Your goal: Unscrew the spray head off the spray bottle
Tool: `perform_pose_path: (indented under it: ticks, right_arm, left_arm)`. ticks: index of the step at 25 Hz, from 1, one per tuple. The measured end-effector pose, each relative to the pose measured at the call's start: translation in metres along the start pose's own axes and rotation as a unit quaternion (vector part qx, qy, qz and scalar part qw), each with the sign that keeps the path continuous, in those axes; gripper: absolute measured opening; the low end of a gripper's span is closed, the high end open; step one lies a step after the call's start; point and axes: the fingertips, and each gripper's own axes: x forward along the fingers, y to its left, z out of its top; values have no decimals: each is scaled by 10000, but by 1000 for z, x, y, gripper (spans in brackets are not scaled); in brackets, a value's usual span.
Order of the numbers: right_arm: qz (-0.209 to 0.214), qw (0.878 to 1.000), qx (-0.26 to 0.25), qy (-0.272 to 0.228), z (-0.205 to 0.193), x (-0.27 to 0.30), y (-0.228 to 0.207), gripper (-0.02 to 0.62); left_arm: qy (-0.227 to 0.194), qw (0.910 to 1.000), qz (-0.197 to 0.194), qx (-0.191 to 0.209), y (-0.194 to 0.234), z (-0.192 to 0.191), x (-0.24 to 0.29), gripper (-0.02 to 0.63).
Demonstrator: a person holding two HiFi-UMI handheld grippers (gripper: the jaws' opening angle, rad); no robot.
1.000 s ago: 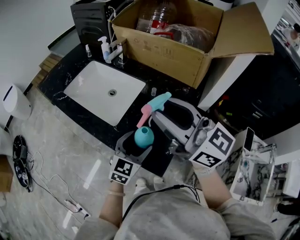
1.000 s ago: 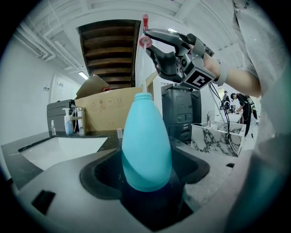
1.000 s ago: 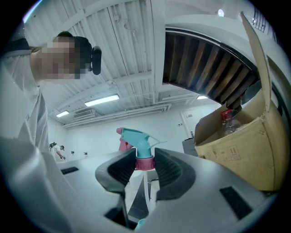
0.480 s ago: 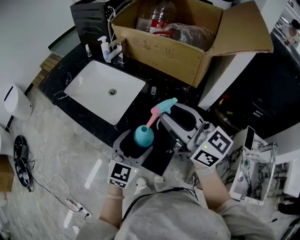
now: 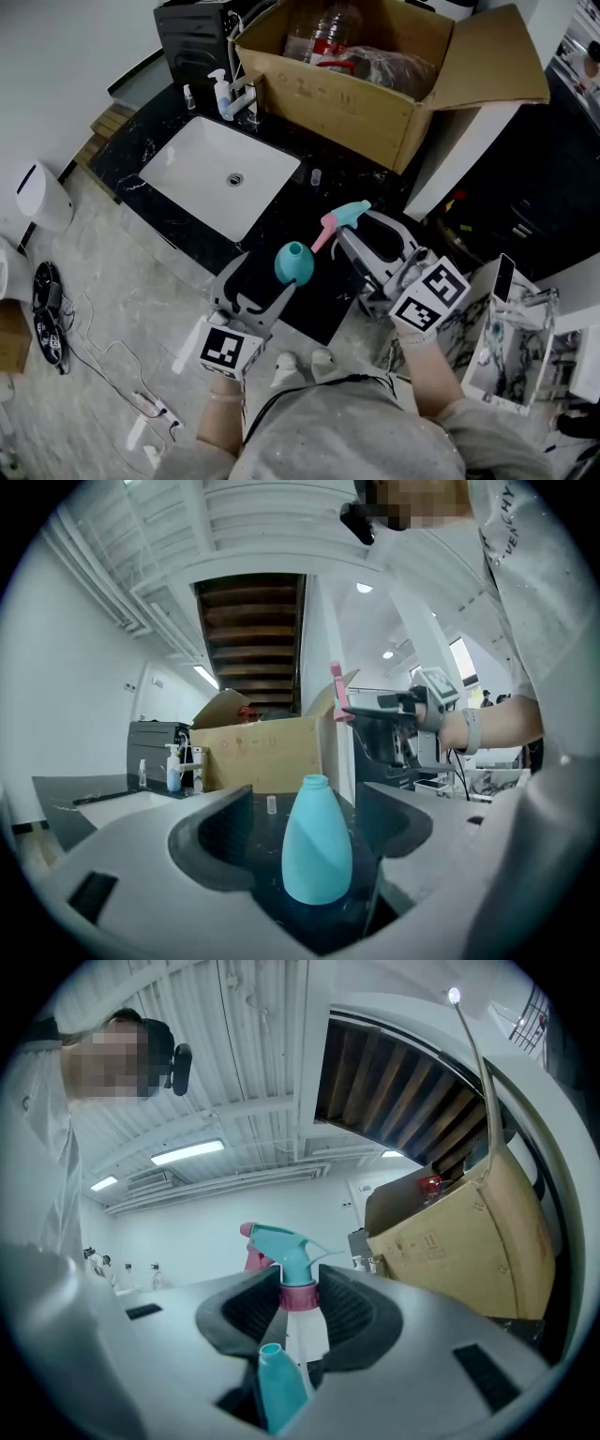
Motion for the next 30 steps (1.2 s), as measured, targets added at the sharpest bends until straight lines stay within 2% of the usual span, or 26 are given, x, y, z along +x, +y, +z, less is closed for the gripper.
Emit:
perform_pose_path:
  ticks: [7,11,13,18,30]
  right_arm:
    - [-38,10000,-25,24,-4,-11,-4,132]
    - [-64,10000,0,41,-7,-16,-7,132]
    - [-82,10000,-4,48,-8,-18,-7,132]
    - [-137,9999,-10,74,-12,-24,-8,132]
    - [-93,9999,20,78,-20,-34,-5,132]
  left_arm:
    - [-44,9978,657,54,19,6,-19,177]
    - [-72,9919,1272,-20,39,10,-34,63]
    - [-159,9889,1477,-108,47,13,-42,31]
    - [-348,9817,1819,-437,59,18,-59,6]
    - [-342,9766,2083,-403,55,22,-73,6]
